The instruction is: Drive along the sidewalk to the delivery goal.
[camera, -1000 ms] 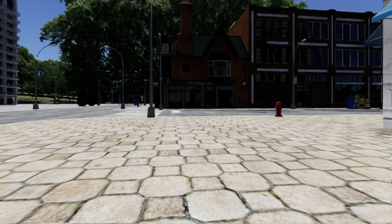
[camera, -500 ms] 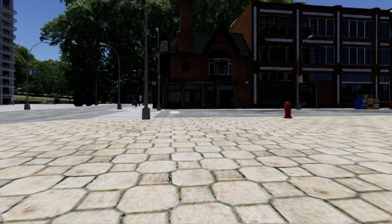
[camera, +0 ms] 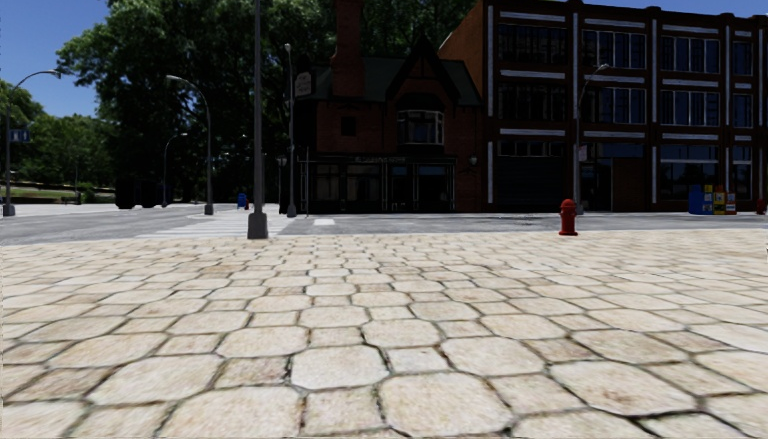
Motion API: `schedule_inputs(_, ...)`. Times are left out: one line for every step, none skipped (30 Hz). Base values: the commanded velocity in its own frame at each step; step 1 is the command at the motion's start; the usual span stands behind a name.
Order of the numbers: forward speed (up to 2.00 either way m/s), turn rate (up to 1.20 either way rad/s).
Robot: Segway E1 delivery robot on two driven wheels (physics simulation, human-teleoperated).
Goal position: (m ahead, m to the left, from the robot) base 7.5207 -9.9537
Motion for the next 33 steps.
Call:
schedule_inputs(2.00,-0.32)
schedule_inputs(2.00,-0.32)
schedule_inputs(2.00,-0.33)
schedule_inputs(2.00,-0.33)
schedule_inputs(2.00,-0.33)
schedule_inputs(2.00,-0.36)
schedule_inputs(2.00,-0.36)
schedule_inputs(2.00,-0.39)
schedule_inputs(2.00,-0.41)
schedule_inputs(2.00,-0.42)
schedule_inputs(2.00,-0.42)
schedule_inputs(2.00,-0.42)
schedule_inputs(2.00,-0.42)
schedule_inputs(2.00,-0.42)
schedule_inputs(2.00,-0.42)
schedule_inputs(2.00,-0.43)
schedule_inputs(2.00,-0.46)
schedule_inputs(2.00,-0.47)
schedule_inputs(2.00,-0.47)
schedule_inputs(2.00,-0.47)
schedule_inputs(2.00,-0.47)
schedule_inputs(2.00,-0.47)
schedule_inputs(2.00,-0.47)
schedule_inputs(2.00,-0.47)
schedule_inputs(2.00,-0.47)
schedule_inputs(2.00,-0.47)
schedule_inputs(2.00,-0.47)
schedule_inputs(2.00,-0.47)
schedule_inputs(2.00,-0.47)
schedule_inputs(2.00,-0.47)
schedule_inputs(2.00,-0.47)
schedule_inputs(2.00,-0.47)
schedule_inputs(2.00,-0.47)
